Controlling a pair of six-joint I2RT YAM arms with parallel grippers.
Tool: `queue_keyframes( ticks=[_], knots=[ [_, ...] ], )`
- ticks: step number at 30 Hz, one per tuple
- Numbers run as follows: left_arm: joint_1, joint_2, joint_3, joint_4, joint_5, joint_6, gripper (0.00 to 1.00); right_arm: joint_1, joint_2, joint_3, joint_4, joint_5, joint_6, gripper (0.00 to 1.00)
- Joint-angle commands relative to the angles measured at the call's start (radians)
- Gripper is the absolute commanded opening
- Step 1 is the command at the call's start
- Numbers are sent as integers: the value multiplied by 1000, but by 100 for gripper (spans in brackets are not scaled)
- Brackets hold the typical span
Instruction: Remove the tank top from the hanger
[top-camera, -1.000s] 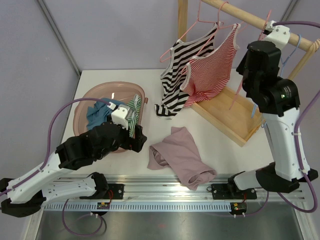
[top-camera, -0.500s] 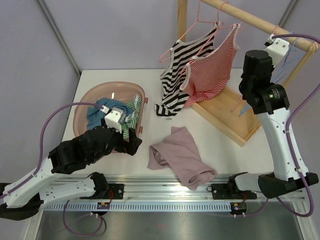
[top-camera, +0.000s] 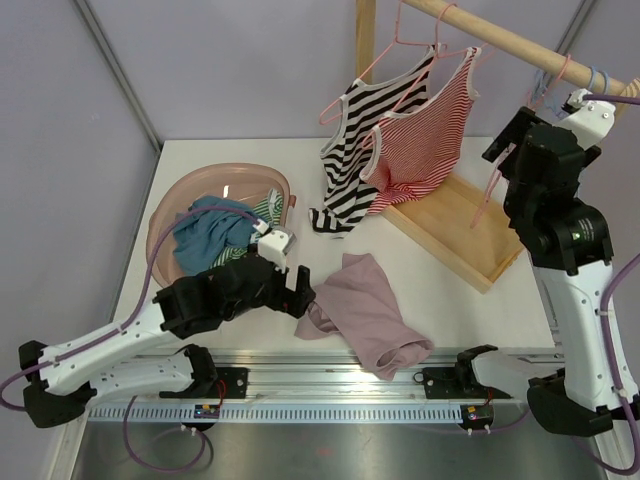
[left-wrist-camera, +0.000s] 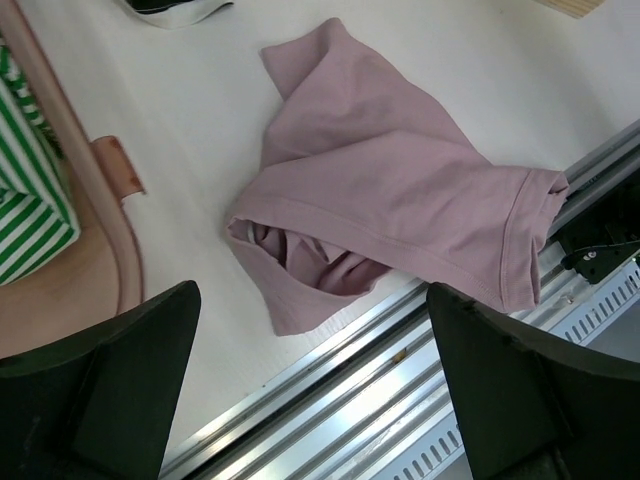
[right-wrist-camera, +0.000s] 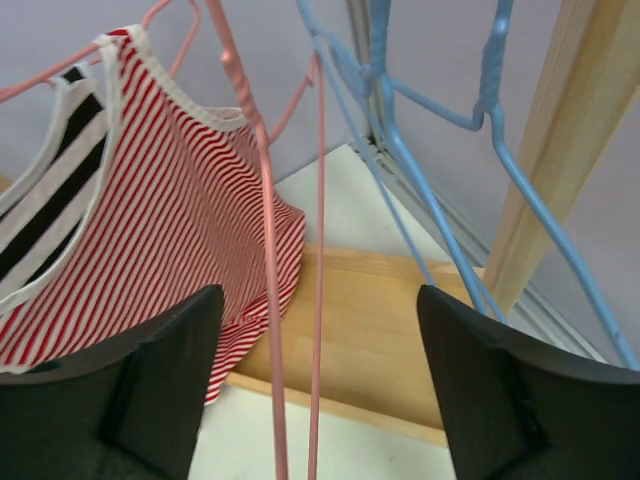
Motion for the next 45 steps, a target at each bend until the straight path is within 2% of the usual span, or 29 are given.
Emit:
queue_keyframes(
  ticks=[1,2,3,4,12,17,24,28,33,36,37,39,40,45],
  knots=[
    [-25,39,-22,176,53,-25,99,0,-57,44,-14,-119,11,89],
    [-35,79,-27,188,52,-26,99,2,-73,44,-14,-142,7,90],
    [-56,99,-32,199,38,-31,99,0,-106,43,-14,-200,8,98],
    [-67,124,-33,217,29,-31,99,2,-123,35,-12,-226,7,99],
    [-194,412,45,282,-27,-12,99,2,-339,21,-43,-494,23,100],
    [-216,579,96,338,28,1,99,2,-490,-52,-13,-717,28,99],
    [-217,799,152,409,72,4,99,0,-548,-86,-93,-977,19,100],
    [-225,898,186,417,0,-6,99,2,-568,-141,-96,-1099,10,99],
    [-254,1015,195,415,-82,-38,99,0,-597,-181,-87,-1159,16,99],
    [-274,1079,178,437,-83,-61,73,0,-611,-175,-98,-1145,7,100],
    [-277,1090,166,450,-79,-66,48,2,-619,-168,-99,-1142,5,100],
    [-277,1101,154,460,-83,-72,24,0,-628,-163,-98,-1136,2,100],
    [-277,1098,145,461,-89,-75,2,2,-633,-161,-96,-1136,3,99],
    [-279,994,145,402,-163,-60,0,2,-653,-166,-89,-1140,2,100]
  ],
)
